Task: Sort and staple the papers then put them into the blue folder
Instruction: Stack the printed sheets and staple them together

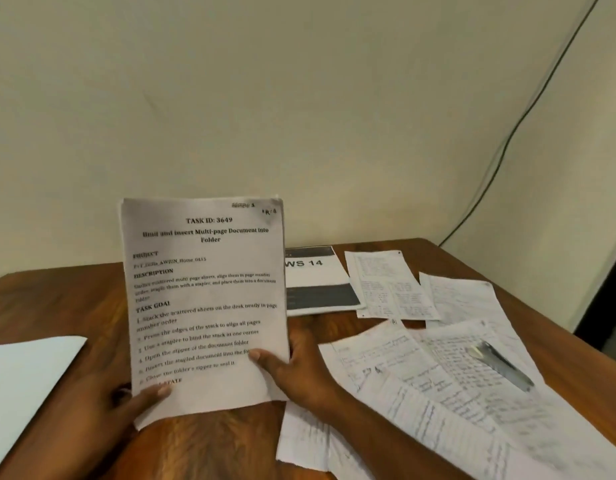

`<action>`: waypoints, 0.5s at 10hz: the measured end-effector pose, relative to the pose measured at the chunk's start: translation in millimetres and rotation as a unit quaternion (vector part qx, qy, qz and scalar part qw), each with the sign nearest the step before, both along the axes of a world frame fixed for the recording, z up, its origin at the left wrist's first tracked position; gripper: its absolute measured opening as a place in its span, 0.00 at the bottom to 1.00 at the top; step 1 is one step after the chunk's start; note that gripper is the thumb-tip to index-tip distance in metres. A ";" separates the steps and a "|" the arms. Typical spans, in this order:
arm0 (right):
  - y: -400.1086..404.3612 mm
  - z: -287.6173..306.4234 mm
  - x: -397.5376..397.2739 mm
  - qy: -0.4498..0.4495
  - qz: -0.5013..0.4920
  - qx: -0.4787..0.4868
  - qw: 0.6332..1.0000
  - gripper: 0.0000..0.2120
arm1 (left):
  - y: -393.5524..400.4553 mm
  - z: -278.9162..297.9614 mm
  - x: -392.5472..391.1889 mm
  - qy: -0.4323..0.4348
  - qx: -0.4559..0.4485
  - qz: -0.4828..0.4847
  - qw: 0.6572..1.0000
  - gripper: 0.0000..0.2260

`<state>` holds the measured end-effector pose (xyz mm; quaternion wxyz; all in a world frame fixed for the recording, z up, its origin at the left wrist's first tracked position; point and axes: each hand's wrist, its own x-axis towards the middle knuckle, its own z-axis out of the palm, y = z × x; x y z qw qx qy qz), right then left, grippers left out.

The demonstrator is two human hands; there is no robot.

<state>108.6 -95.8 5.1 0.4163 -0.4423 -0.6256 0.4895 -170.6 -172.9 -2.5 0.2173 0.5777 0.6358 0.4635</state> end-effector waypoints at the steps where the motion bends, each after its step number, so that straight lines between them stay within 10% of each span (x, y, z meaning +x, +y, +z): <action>1: -4.4 3.0 3.2 -0.003 0.003 0.008 1.000 0.20 | -7.8 -1.7 2.3 -0.007 -0.003 -0.004 1.000 0.22; 3: -8.4 17.1 -0.3 -0.017 -0.007 0.033 0.999 0.20 | 27.0 -39.8 -50.7 0.185 -0.016 0.048 0.981 0.23; 4: -9.4 18.6 -5.8 -0.024 -0.014 0.030 0.999 0.21 | 27.2 -32.2 -56.5 0.139 -0.003 0.041 0.989 0.30; 5: -10.7 19.6 -7.3 -0.030 -0.025 0.033 0.999 0.20 | 20.9 -22.6 -31.7 0.056 0.012 0.021 0.998 0.14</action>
